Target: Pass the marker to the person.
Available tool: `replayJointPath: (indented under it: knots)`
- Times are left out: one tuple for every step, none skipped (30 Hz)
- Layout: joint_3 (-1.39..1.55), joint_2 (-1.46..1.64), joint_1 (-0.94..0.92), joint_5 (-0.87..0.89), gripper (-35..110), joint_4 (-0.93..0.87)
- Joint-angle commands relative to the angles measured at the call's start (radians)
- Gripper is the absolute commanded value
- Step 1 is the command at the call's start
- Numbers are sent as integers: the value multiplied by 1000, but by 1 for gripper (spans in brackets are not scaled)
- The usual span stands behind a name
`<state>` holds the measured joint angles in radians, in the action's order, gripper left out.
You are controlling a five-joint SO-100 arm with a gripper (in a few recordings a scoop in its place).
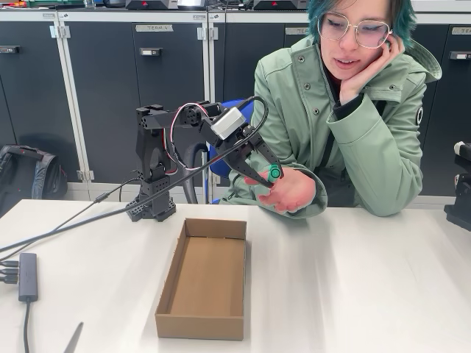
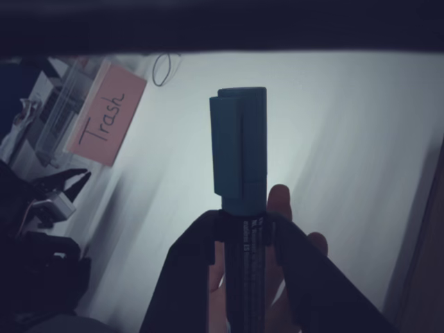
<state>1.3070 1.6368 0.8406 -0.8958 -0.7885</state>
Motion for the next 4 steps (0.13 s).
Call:
replayJointPath:
  knots:
    - [-3, 14, -2, -25, 14, 3]
    - [-3, 14, -2, -31, 17, 0]
    - [-2, 14, 0, -37, 20, -2]
    - [-2, 14, 0, -40, 23, -2]
